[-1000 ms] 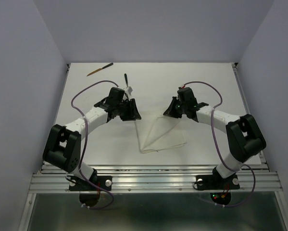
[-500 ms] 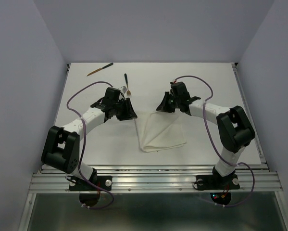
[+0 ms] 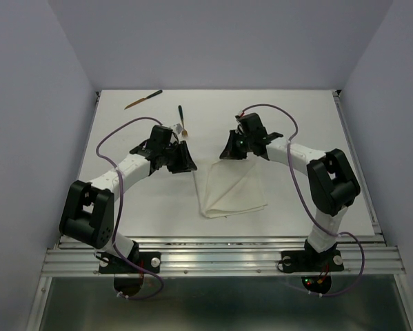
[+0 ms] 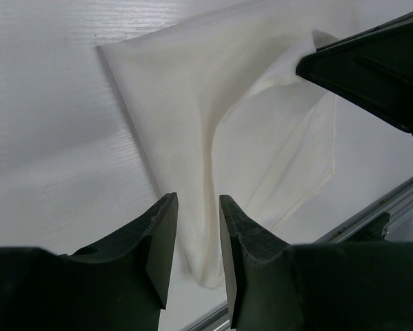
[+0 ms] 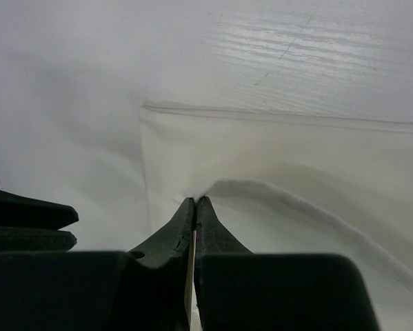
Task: Fold the napkin into a case and place the utensils inside
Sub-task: Pick up the top corner of the square-folded napkin from the center of the board.
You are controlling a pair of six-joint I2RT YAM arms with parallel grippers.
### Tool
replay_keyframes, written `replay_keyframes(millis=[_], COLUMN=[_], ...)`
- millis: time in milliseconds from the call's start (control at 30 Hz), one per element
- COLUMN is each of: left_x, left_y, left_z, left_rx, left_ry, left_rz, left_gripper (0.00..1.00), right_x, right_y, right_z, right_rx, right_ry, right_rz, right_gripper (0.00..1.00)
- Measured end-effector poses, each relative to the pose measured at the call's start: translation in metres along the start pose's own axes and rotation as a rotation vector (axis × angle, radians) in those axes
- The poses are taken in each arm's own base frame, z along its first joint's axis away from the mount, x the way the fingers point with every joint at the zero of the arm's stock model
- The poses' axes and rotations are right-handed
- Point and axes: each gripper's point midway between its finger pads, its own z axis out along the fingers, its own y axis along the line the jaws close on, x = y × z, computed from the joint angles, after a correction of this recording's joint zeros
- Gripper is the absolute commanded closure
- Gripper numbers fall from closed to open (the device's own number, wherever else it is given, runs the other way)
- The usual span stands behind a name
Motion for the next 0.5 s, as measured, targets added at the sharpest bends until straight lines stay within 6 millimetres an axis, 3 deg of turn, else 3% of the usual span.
replay_keyframes(millis=[200, 500], left_x=[-0.003, -0.003], left_y=[-0.003, -0.004], left_z=[-0.001, -0.001], left_rx=[0.003, 0.003], left_ry=[-0.004, -0.003], left_rz=[-0.012, -0.035], left_gripper=[0.59, 0.59], right_x=[-0.004, 0.007], right_y=[0.005, 0.007], right_z=[-0.004, 0.006], right_rx=[-0.004, -0.012], right_ry=[0.015, 0.101], right_rz=[-0.046, -0.122], right_gripper=[0.99, 0.99])
